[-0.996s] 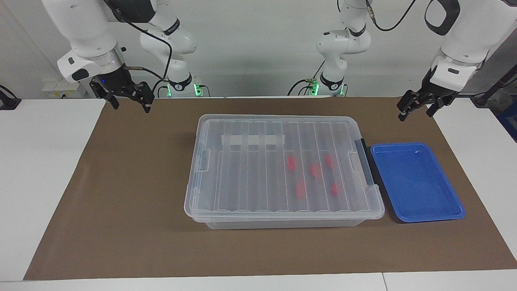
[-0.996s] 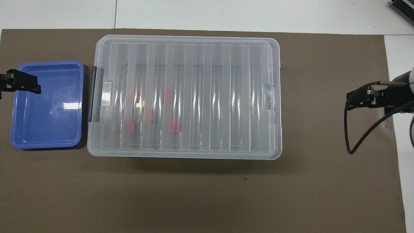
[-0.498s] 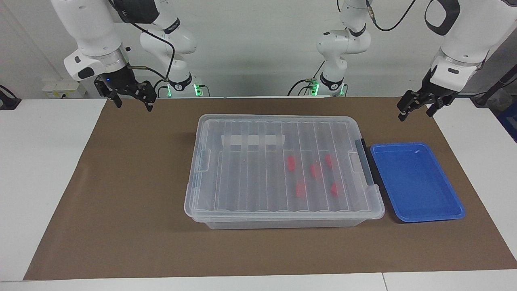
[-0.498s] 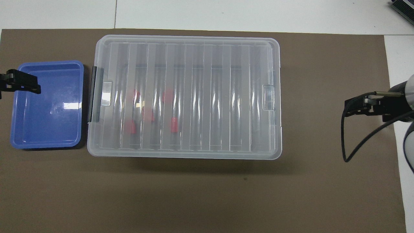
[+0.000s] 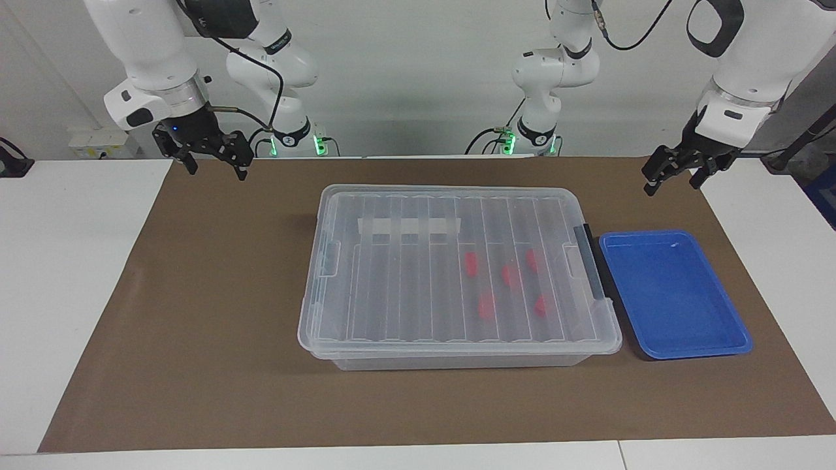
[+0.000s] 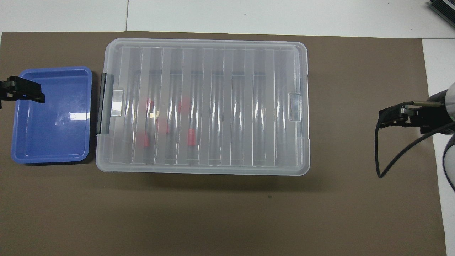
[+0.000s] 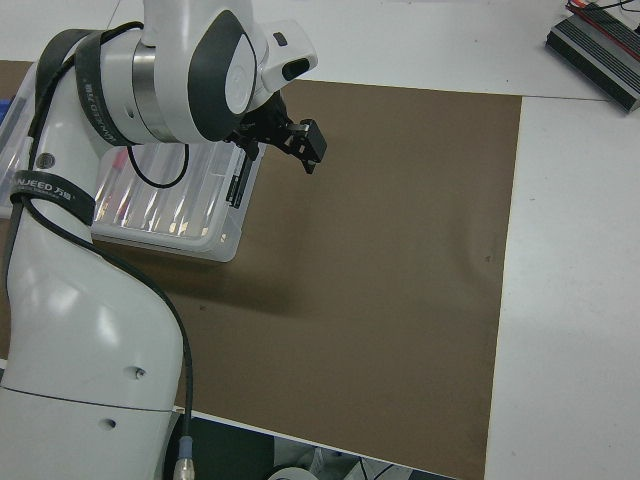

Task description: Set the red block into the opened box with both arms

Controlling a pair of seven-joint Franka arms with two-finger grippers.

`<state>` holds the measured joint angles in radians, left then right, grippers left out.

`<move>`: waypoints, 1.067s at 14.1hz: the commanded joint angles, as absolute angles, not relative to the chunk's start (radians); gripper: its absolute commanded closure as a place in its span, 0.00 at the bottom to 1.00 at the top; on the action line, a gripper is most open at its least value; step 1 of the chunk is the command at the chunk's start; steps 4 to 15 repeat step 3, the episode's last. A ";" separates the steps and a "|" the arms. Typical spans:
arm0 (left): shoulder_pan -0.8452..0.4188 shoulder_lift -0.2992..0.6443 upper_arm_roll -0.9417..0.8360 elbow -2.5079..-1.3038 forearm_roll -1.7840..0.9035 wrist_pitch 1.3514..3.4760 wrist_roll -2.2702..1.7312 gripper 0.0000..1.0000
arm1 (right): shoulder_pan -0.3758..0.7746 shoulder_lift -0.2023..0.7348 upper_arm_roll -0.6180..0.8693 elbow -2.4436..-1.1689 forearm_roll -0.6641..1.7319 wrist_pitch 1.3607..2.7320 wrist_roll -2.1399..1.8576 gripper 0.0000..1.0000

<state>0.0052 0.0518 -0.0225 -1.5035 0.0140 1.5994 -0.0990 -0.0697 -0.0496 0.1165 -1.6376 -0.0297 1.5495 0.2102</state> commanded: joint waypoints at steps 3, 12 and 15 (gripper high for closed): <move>0.005 0.023 -0.021 -1.542 0.031 1.623 -0.091 0.00 | -0.080 -0.077 0.123 -1.672 -0.034 1.574 0.225 0.00; 0.005 0.023 -0.021 -1.542 0.031 1.623 -0.091 0.00 | -0.080 -0.077 0.123 -1.672 -0.034 1.574 0.225 0.00; 0.005 0.023 -0.021 -1.542 0.031 1.623 -0.091 0.00 | -0.080 -0.077 0.123 -1.672 -0.034 1.574 0.225 0.00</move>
